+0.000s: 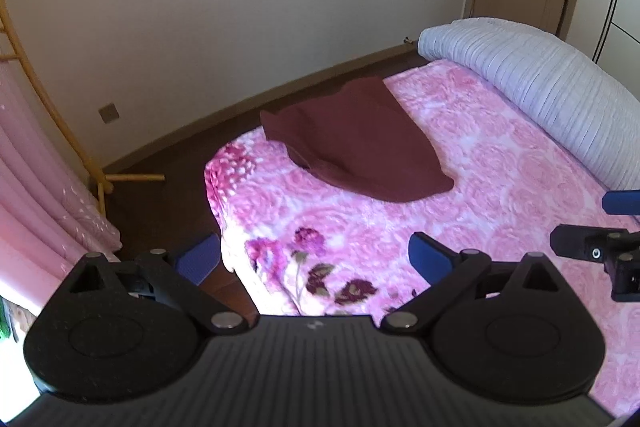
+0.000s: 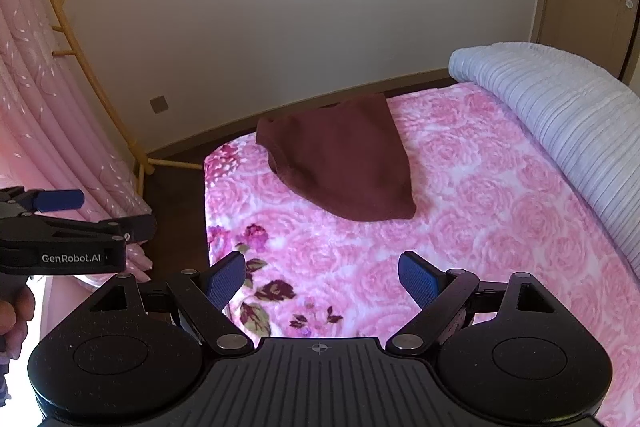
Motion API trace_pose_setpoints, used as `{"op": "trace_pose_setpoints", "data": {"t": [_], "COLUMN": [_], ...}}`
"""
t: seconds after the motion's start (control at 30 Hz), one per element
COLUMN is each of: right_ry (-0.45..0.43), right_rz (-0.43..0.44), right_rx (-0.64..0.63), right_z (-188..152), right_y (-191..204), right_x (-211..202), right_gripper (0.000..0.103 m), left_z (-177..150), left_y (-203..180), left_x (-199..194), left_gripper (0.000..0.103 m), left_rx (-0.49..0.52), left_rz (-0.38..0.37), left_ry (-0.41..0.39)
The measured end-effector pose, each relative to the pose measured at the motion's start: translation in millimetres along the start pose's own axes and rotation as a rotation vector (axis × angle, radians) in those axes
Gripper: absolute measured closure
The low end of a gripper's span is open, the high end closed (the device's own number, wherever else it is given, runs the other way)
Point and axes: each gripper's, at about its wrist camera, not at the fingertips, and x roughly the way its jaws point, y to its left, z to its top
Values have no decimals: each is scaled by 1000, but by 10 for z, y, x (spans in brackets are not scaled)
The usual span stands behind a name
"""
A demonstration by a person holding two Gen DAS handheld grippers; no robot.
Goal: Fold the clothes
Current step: 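Move both grippers toward the crumpled brown cardigan on the bed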
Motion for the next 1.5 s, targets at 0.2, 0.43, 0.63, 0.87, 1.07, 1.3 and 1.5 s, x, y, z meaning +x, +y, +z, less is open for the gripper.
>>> {"op": "trace_pose_setpoints", "data": {"t": [0.2, 0.43, 0.63, 0.87, 1.07, 1.3, 1.5], "right_ry": [-7, 12, 12, 21, 23, 41, 36], "right_rz": [2, -3, 0, 16, 31, 27, -29], "right_rx": [-5, -11, -8, -9, -18, -40, -159], "right_z": [-30, -39, -72, -120, -169, -204, -126], "right_y": [-15, 26, 28, 31, -27, -172, -271], "right_x": [-35, 52, 77, 107, 135, 299, 616], "right_gripper": [16, 16, 16, 16, 16, 16, 16], "left_z": [-61, 35, -7, -111, -192, -294, -123], "left_y": [-27, 139, 120, 81, 121, 250, 217], "left_x": [-46, -17, -38, -87, -176, 22, 736], "left_gripper": [4, 4, 4, 4, 3, 3, 4], "left_rx": [-14, -34, -37, -41, -86, -20, 346], "left_rz": [-1, -26, -24, -12, -20, 13, -15], "left_ry": [-10, 18, 27, 43, 18, 20, -26]}}
